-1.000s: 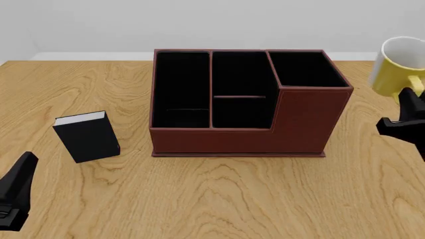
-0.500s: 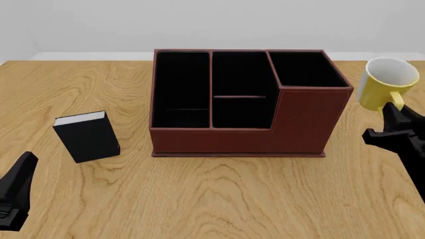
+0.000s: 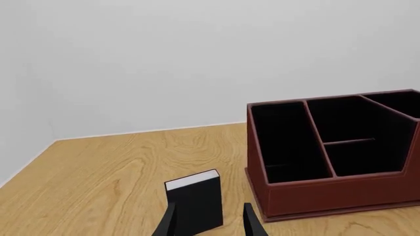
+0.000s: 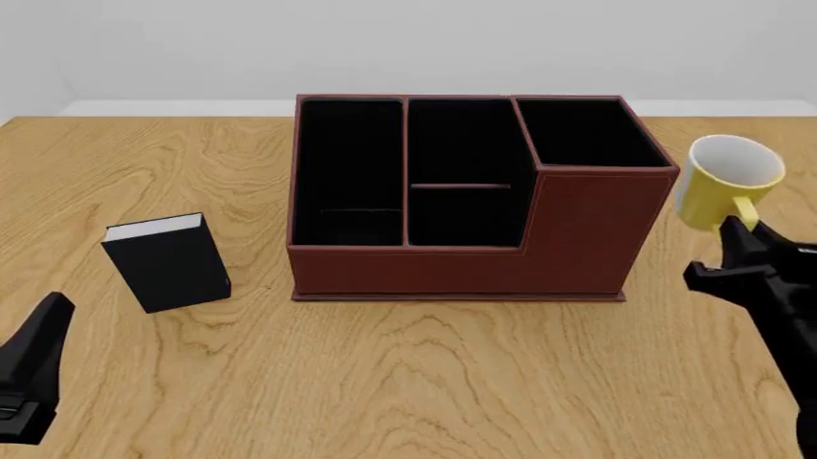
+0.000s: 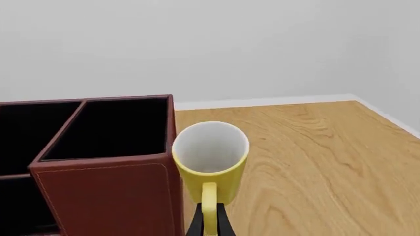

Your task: Pick up the yellow and white mug and place it to the right of the caddy.

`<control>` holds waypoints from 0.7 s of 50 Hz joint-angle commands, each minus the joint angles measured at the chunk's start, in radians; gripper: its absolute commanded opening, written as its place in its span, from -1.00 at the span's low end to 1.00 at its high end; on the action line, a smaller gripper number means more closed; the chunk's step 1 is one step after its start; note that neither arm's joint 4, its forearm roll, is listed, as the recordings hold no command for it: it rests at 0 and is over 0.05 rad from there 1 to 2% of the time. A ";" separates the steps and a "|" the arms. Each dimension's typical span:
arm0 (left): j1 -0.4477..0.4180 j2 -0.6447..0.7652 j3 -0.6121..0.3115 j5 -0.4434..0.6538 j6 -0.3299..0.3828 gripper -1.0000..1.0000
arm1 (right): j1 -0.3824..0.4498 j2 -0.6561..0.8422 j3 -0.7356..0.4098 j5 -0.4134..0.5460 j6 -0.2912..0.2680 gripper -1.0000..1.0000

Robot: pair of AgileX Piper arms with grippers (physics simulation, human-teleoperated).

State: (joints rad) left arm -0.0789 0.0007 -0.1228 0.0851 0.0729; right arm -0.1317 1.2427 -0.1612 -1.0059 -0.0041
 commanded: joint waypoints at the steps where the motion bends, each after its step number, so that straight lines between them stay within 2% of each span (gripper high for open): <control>1: 0.002 0.000 0.005 -0.003 0.001 1.00 | -0.013 0.077 0.007 -0.069 0.015 -1.00; 17: 0.009 0.000 -0.002 0.006 0.001 1.00 | -0.021 0.167 0.003 -0.131 0.018 -1.00; 25: 0.010 0.000 -0.006 0.010 0.001 1.00 | -0.025 0.260 0.003 -0.199 0.022 -1.00; 35: 0.009 0.000 -0.010 0.013 0.000 1.00 | -0.030 0.292 0.000 -0.212 0.021 -1.00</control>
State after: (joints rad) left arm -0.0706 0.0004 -0.1301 0.0953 0.0730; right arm -0.1564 1.4881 -0.1556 -1.1864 0.0072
